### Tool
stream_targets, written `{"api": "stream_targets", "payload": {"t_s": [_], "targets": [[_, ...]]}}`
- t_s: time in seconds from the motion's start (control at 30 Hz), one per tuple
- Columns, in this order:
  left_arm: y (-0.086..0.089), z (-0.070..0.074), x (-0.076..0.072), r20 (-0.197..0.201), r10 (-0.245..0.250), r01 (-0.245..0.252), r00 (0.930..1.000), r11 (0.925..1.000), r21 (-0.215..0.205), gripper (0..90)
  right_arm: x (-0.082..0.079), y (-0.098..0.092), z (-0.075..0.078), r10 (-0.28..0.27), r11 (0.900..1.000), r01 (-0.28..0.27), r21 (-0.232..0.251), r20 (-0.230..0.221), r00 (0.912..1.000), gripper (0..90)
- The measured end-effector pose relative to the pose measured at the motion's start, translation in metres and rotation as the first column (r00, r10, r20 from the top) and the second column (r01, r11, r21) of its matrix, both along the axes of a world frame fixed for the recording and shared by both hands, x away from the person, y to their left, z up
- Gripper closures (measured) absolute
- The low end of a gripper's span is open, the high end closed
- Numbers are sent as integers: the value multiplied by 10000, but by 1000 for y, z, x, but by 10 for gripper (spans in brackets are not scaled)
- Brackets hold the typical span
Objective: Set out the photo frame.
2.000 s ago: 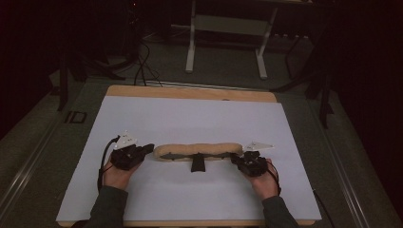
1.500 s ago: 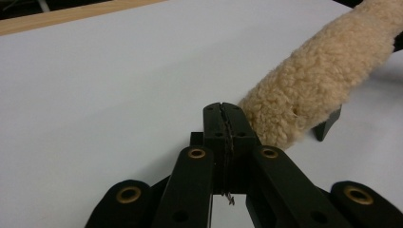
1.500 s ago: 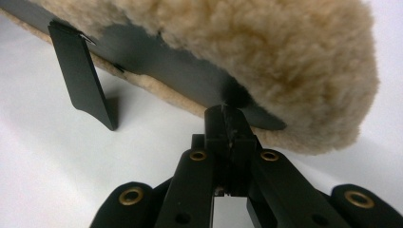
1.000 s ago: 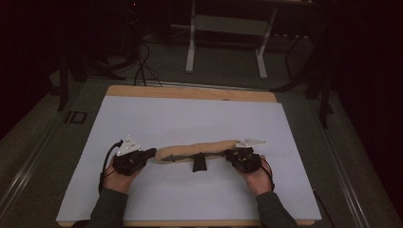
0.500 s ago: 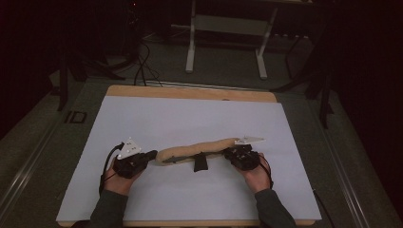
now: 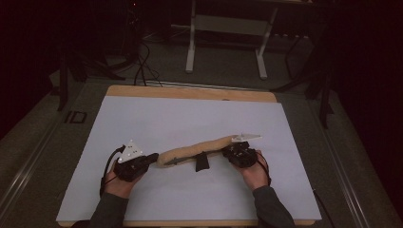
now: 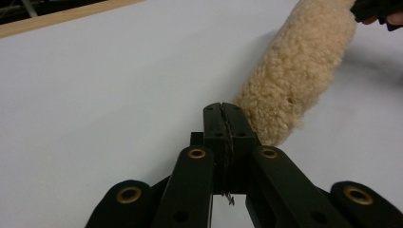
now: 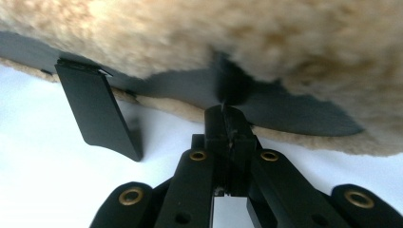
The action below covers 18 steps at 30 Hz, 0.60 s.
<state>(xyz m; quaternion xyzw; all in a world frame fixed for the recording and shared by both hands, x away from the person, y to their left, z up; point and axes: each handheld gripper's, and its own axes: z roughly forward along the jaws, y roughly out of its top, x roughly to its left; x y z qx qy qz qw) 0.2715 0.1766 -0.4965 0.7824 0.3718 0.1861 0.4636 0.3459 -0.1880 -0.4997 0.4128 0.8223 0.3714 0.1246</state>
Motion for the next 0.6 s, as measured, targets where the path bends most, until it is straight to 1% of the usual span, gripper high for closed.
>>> {"api": "stream_targets", "payload": {"t_s": [0.4,0.5,0.6], "targets": [[-6,0,-6,37,-240,240,9997,9997,34,900,7,10,5,30,9998,-30,-180,-48,10000,900],[-7,0,-7,26,-325,325,9995,9995,-20,900,8,13,5,70,9998,-71,-206,-42,10000,900],[-10,-1,-10,62,-477,477,9988,9989,17,900,10,17,6,126,9997,-126,-219,-32,9999,900]]}}
